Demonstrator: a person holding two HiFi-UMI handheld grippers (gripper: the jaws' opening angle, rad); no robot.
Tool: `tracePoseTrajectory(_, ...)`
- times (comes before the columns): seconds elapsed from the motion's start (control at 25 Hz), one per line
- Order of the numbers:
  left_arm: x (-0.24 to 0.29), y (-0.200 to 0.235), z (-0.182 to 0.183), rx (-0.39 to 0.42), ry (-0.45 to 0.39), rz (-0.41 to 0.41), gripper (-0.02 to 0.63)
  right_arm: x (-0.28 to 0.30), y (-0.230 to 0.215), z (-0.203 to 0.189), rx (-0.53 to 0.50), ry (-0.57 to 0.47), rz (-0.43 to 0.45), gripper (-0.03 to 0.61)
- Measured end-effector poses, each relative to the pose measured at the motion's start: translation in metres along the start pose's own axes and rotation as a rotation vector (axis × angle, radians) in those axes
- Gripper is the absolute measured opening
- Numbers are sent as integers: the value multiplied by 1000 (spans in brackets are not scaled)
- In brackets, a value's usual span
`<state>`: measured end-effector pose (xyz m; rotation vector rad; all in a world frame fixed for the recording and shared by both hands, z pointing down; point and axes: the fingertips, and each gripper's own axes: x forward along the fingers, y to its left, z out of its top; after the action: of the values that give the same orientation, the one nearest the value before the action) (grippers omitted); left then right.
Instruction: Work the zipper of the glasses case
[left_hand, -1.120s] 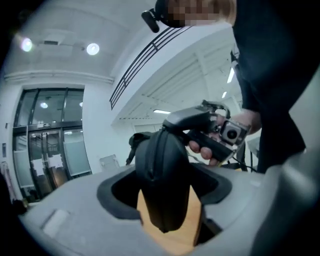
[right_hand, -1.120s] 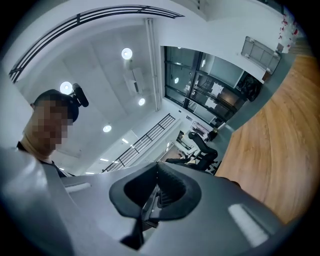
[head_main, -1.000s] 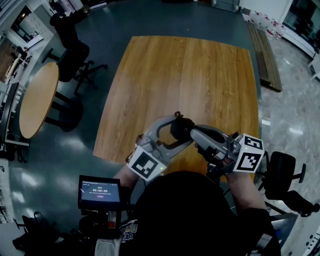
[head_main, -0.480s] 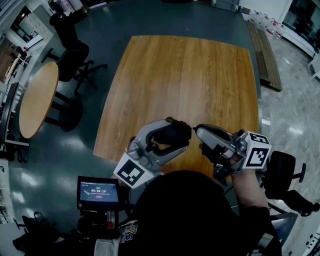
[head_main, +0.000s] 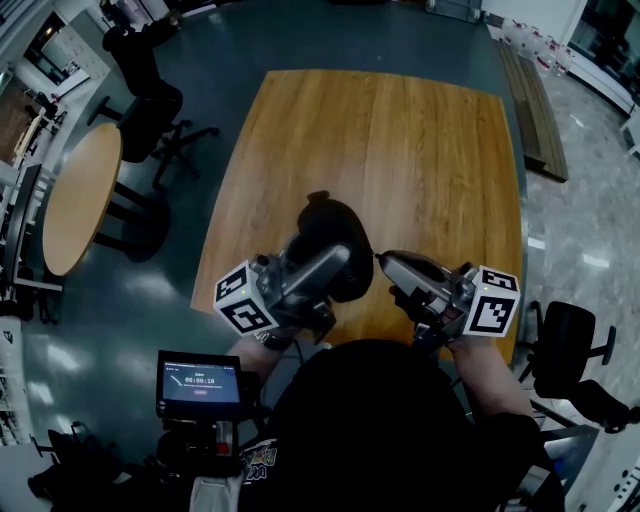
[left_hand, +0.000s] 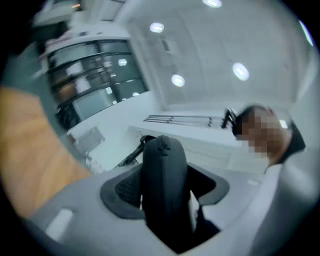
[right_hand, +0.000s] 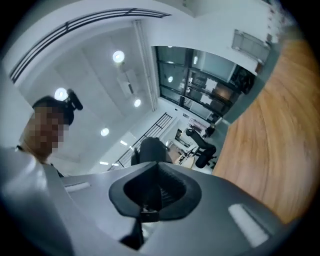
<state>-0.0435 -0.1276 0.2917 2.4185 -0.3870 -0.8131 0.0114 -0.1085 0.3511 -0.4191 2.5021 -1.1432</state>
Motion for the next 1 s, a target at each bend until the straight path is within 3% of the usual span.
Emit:
tracePoseTrajectory(0.08,-12,30,0,-377,-121,31,259,5,6,3,-171,14,-53,13)
tracePoseTrajectory(0.12,-15,39,-2,-522,-175,38,258,5,9,5,-281,23,-83,17)
tracePoseTrajectory(0.16,-16,45,-6,-627,-216,43,258,5,12,6,-402,34,-112,21)
tracePoseTrajectory(0.24,-16,50,-12,-742,-253,52,258,3,19,6,-636,66,-156,28)
tracePoseTrajectory(0.36,-14,51,-18,-827,-230,53,258,3,31,4,-882,140,-177,32)
tracePoseTrajectory(0.6,-15,49,-25,-893,-214,37,259,-3,35,-16,-1112,314,-145,39)
tracePoseTrajectory(0.8,-17,50,-23,-918,-234,37,258,2,36,-20,-1499,357,-220,21)
tracePoseTrajectory(0.88,-17,49,-24,-925,-230,28,259,3,31,-19,-1561,368,-243,25)
tracePoseTrajectory(1.0,-18,48,-23,-930,-233,13,259,1,26,-19,-1562,384,-250,79)
